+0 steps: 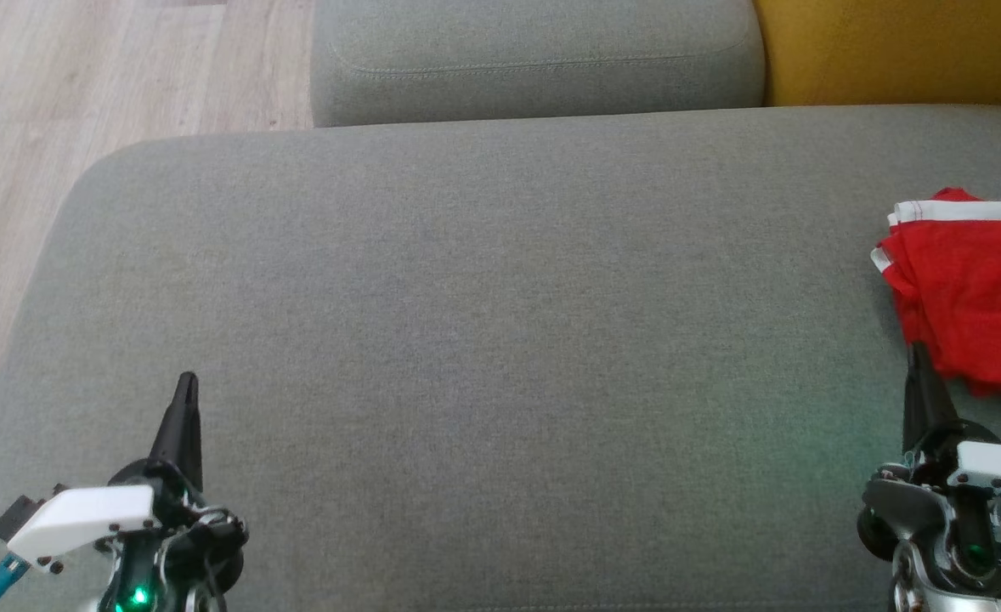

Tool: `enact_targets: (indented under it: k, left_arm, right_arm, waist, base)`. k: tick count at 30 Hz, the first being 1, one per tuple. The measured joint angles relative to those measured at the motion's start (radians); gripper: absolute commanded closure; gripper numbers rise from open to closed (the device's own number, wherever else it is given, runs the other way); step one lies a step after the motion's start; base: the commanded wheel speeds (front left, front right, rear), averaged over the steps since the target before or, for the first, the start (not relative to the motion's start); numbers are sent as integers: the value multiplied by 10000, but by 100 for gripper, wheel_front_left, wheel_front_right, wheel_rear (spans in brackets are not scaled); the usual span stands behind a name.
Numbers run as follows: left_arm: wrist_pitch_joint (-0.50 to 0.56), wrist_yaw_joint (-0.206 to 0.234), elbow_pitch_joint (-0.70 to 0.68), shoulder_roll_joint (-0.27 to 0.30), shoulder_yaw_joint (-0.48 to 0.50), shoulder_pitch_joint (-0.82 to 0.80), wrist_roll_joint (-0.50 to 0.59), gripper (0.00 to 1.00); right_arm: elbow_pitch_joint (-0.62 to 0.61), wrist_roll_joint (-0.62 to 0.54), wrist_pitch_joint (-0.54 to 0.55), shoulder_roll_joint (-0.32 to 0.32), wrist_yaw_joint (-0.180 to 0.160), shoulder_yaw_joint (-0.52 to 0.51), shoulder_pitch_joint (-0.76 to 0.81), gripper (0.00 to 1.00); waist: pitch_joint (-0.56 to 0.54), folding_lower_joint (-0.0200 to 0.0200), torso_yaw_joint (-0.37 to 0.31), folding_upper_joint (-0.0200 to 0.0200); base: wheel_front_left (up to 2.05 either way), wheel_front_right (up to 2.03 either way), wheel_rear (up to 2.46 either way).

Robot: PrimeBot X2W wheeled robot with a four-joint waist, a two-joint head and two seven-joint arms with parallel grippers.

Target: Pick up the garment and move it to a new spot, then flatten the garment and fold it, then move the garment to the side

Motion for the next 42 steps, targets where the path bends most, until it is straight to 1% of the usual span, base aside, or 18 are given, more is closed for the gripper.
enact_targets:
  k: [42]
  left_arm:
    - [0,0,0,0,0,0,0,100]
  right_arm:
    - [0,0,0,0,0,0,0,100]
  waist:
    - [0,0,0,0]
  base:
    - [0,0,0]
